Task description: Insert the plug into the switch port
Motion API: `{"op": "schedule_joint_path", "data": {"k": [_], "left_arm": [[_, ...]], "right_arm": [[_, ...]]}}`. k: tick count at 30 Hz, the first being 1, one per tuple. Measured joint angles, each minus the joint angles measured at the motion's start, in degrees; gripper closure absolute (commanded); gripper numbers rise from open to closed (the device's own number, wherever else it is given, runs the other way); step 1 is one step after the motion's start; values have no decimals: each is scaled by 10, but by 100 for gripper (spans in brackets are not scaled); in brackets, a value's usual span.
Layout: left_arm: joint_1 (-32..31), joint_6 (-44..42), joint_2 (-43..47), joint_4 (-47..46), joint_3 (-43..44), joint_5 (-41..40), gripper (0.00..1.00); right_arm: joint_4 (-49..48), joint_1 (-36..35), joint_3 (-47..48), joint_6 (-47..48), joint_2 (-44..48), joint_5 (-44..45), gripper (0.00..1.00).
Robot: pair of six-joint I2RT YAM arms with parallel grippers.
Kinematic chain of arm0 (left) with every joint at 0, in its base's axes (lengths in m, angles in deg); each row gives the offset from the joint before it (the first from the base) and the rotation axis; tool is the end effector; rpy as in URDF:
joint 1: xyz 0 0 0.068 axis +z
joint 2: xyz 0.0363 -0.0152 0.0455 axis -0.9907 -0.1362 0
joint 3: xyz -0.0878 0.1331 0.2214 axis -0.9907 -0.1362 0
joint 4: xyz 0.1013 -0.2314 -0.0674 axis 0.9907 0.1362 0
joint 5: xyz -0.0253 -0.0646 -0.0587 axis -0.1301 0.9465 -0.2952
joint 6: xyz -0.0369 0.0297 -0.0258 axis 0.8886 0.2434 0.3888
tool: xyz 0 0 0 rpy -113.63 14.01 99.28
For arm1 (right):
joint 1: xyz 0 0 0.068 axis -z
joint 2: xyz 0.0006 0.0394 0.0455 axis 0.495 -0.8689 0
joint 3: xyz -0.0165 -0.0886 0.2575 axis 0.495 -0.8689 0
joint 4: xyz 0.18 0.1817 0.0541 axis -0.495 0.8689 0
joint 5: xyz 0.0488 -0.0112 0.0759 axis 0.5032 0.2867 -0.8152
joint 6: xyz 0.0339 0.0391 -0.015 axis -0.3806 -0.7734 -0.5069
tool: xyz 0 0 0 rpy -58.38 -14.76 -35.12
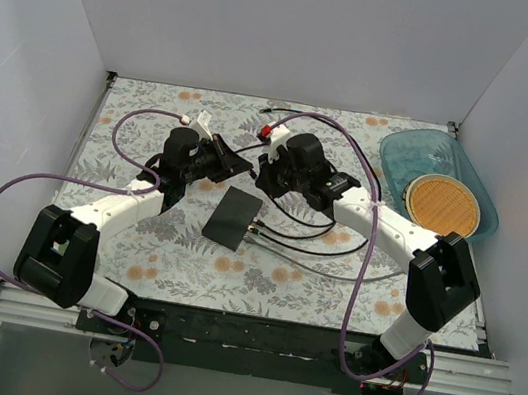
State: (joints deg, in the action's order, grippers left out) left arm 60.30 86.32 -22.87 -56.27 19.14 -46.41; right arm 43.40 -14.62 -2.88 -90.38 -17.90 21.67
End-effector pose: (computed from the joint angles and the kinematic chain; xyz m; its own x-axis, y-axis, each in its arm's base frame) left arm 0.2856 -0.1275 0.2530 -0.6439 -0.7568 0.1125 -0.3194 0.1323 -0.9383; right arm 0.2754 0.2749 0.2870 -0.3735 -0.3124 -0.8735 -0.7584 0.6450 0.0936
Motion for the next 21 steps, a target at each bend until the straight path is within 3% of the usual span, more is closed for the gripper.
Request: {"op": "schedule_joint_path", "data": {"k": [3, 4, 5, 9, 10, 11, 14, 18, 21], "left_arm": [[0, 0, 0, 0, 0, 0, 100], [1, -2, 0, 0, 0, 0, 100], [1, -2, 0, 0, 0, -1, 100], [2, -4, -2, 0, 1, -1, 98], [2, -4, -2, 0, 1, -1, 90], [2, -5, -2, 0, 1, -1, 66], [2, -9, -3, 2, 3, 1, 42], [-1, -24, -3, 20, 13, -4, 31], [0, -38, -3, 33, 17, -16, 29]], "right_arm": [[1, 0, 8, -4, -7, -1, 84], [1, 0, 10, -5, -10, -1, 88], [2, 0, 11, -5, -11, -2, 98], [2, 0, 13, -5, -13, -2, 99], [2, 0, 13, -5, -13, -1, 99], [2, 0, 13, -5, -13, 0, 99], [2, -1, 13, -5, -13, 9, 99], [1, -1, 11, 2, -13, 28, 99], [0, -1, 3, 11, -13, 40, 99]]}}
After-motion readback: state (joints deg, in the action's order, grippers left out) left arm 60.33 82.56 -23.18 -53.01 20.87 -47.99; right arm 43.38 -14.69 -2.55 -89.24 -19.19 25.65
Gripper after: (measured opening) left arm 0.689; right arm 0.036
